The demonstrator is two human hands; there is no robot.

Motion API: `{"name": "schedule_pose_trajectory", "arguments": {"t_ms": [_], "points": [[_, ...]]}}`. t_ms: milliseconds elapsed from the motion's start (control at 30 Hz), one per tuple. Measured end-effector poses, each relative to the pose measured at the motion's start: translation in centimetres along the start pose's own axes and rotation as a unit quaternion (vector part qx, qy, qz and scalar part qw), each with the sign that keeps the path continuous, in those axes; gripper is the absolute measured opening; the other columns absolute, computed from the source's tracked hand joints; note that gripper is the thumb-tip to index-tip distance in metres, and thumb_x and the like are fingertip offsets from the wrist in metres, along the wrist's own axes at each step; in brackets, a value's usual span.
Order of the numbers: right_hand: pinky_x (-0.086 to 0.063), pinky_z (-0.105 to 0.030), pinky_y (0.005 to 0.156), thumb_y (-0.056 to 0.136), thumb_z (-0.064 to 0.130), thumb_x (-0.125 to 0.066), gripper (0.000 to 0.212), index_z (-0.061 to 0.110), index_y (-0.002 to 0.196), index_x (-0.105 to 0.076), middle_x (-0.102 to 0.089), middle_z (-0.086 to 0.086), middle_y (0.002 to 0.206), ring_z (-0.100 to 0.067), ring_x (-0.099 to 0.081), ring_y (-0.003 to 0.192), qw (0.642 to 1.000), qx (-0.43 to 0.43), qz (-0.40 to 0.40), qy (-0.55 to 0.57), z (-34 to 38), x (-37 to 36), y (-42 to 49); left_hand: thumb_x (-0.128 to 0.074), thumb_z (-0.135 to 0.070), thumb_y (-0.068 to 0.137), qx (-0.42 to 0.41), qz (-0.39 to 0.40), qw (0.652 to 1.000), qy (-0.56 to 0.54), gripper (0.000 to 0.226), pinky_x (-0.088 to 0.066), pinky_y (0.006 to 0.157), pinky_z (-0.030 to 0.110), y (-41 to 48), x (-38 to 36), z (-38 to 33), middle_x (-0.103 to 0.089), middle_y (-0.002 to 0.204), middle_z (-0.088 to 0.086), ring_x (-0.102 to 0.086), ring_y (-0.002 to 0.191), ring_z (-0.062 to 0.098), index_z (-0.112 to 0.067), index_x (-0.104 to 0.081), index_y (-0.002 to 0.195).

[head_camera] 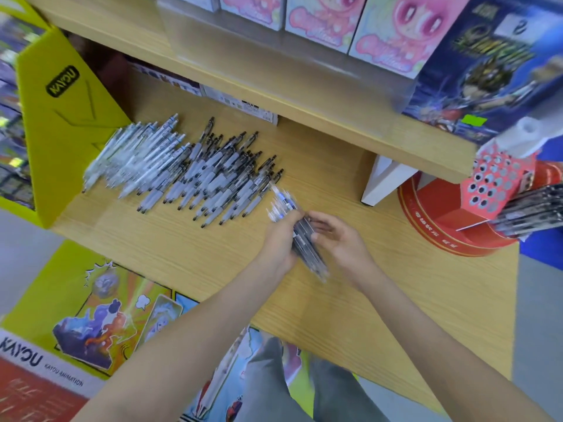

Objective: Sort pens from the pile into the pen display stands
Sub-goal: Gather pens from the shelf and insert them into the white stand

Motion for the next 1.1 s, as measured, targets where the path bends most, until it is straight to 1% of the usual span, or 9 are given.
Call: {"name": "schedule_pose_trajectory", "arguments": {"t_ms": [133,200,300,467,600,700,833,967,1100], "points": [[-0.044,-0.01,0.081,0.087,0.005,-0.064,0.018,0.013,0.103,-0.062,-0.06,-0.004,0.107,0.007,-0.057,0.088,0.999,0.021,-0.038,0.004,-0.4,1.1,-1.1,-0.058,-0.009,0.089,-0.035,-0.003,0.999,-0.018,0.008,-0.052,0.052,0.026,-1.4,-0.9,0.6,-0.063,0.071,0.009,-0.062,0.059,0.019,-0.004,-0.062,0.084],[-0.048,-0.026,0.083,0.087,0.023,-0.064,0.019,0.011,0.102,-0.062,-0.062,-0.006,0.099,-0.011,-0.06,0.093,0.992,-0.046,-0.056,0.099,-1.5,1.8,-1.9,-0.058,-0.011,0.089,-0.051,-0.005,0.998,-0.035,0.008,-0.053,0.052,0.027,-2.0,-1.4,1.6,-0.062,0.072,0.008,-0.061,0.063,0.02,-0.007,-0.06,0.081],[-0.045,-0.037,0.074,0.096,0.038,-0.045,0.034,0.008,0.095,-0.059,-0.061,-0.009,0.085,-0.025,-0.058,0.081,0.928,-0.222,-0.074,0.291,-3.2,3.3,-3.4,-0.061,-0.011,0.088,-0.084,-0.029,0.993,-0.073,0.007,-0.054,0.057,0.028,-3.1,-2.6,3.6,-0.063,0.079,0.011,-0.064,0.07,0.02,-0.006,-0.061,0.084],[-0.047,-0.045,0.092,0.1,0.04,-0.036,0.05,-0.003,0.12,-0.051,-0.059,-0.024,0.117,-0.035,-0.059,0.106,0.834,-0.318,-0.052,0.449,-3.6,5.4,-6.5,-0.064,-0.004,0.087,-0.168,-0.055,0.978,-0.109,0.007,-0.056,0.061,0.029,-7.0,-5.8,7.5,-0.067,0.071,0.007,-0.067,0.067,0.019,-0.001,-0.061,0.092],[-0.049,-0.033,0.088,0.1,0.04,-0.036,0.05,0.004,0.131,-0.05,-0.055,-0.015,0.132,-0.027,-0.058,0.11,0.867,-0.304,-0.038,0.392,-2.6,7.7,-8.0,-0.062,0.0,0.087,-0.249,-0.067,0.958,-0.123,0.007,-0.054,0.069,0.034,-10.5,-7.9,9.9,-0.067,0.067,0.006,-0.065,0.066,0.021,-0.003,-0.061,0.081],[-0.043,-0.032,0.097,0.101,0.037,-0.032,0.042,0.007,0.109,-0.06,-0.065,-0.011,0.108,-0.023,-0.061,0.099,0.893,-0.271,-0.001,0.358,-1.4,8.6,-9.5,-0.063,0.0,0.084,-0.283,-0.084,0.942,-0.159,0.008,-0.054,0.069,0.033,-12.4,-8.8,11.1,-0.067,0.071,0.009,-0.064,0.066,0.022,0.001,-0.059,0.091],[-0.049,-0.026,0.075,0.102,0.033,-0.028,0.042,0.008,0.093,-0.061,-0.069,-0.008,0.079,-0.018,-0.065,0.075,0.908,-0.233,0.034,0.347,-0.9,8.3,-11.3,-0.062,0.002,0.084,-0.306,-0.091,0.929,-0.188,0.009,-0.054,0.063,0.029,-14.2,-9.3,12.3,-0.067,0.07,0.01,-0.065,0.068,0.021,0.003,-0.058,0.093],[-0.048,-0.032,0.088,0.102,0.035,-0.034,0.042,0.005,0.103,-0.064,-0.069,-0.012,0.094,-0.022,-0.065,0.091,0.924,-0.229,0.051,0.303,-2.6,6.6,-12.9,-0.063,0.0,0.085,-0.295,-0.118,0.922,-0.221,0.005,-0.055,0.074,0.034,-14.7,-7.6,13.9,-0.069,0.073,0.008,-0.066,0.077,0.023,-0.002,-0.064,0.081],[-0.051,-0.027,0.076,0.102,0.04,-0.033,0.043,0.015,0.092,-0.067,-0.073,-0.004,0.089,-0.014,-0.069,0.085,0.932,-0.238,0.122,0.245,-3.9,5.6,-14.8,-0.061,-0.001,0.087,-0.271,-0.146,0.918,-0.25,0.002,-0.057,0.073,0.036,-15.5,-5.7,15.7,-0.069,0.076,0.007,-0.067,0.07,0.022,-0.001,-0.062,0.089]]}}
Point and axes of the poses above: each hand's wrist, its own y-axis towards the middle knuckle, its own x-axis out of the back of the hand, z = x × y, the point moved 1 cm from there along y, towards the middle knuckle
